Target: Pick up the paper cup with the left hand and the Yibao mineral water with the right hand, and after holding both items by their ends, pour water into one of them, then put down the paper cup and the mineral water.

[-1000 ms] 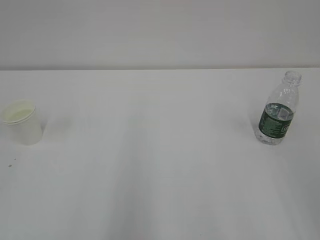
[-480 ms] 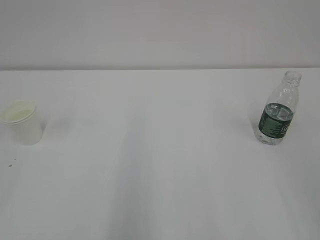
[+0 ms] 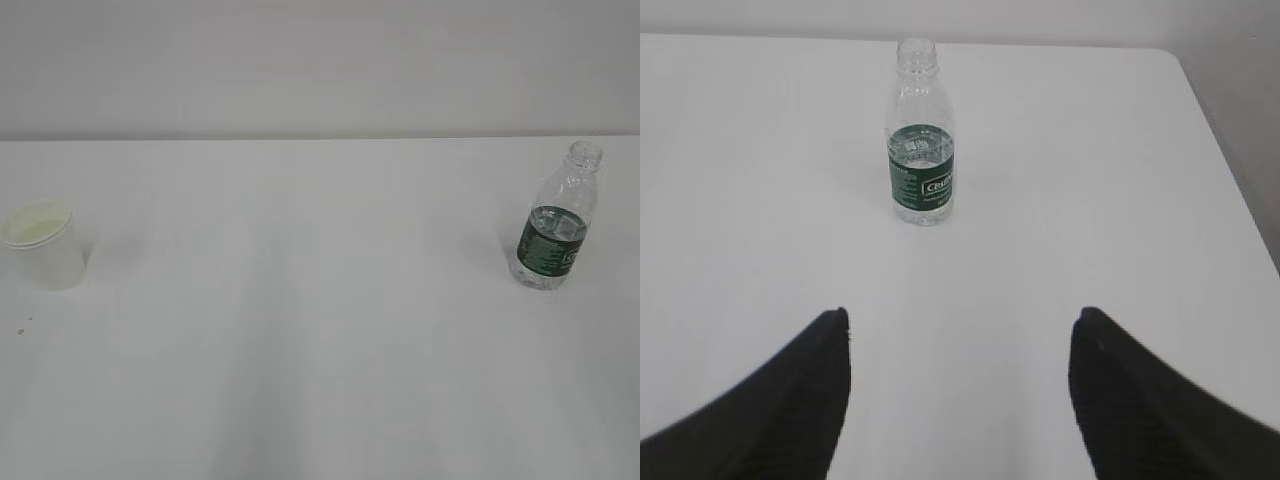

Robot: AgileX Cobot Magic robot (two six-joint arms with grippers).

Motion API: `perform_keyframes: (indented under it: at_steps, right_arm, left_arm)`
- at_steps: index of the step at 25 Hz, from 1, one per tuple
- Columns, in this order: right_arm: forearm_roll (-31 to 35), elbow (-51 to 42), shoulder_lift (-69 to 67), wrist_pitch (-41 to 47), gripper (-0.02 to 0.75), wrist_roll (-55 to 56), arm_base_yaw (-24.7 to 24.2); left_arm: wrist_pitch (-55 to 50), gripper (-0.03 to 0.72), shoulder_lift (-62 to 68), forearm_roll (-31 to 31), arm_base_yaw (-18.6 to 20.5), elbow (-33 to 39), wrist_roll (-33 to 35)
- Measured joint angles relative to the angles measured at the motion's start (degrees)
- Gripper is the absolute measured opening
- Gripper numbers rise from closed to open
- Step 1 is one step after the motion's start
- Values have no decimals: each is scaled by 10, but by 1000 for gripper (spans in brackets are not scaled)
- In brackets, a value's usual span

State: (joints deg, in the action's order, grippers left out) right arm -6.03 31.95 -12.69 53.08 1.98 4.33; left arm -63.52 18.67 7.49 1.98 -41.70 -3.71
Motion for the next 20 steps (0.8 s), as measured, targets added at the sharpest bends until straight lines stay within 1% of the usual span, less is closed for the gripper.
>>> perform_keyframes:
  at_steps: [7,20]
  right_arm:
    - [1,0,11,37,519,-7,0]
    - [2,1,58,97,518,-8,0]
  left_arm:
    - [-31,394,-5,2,0,-1,0]
    - [-60,394,-65,27,0,-1,7]
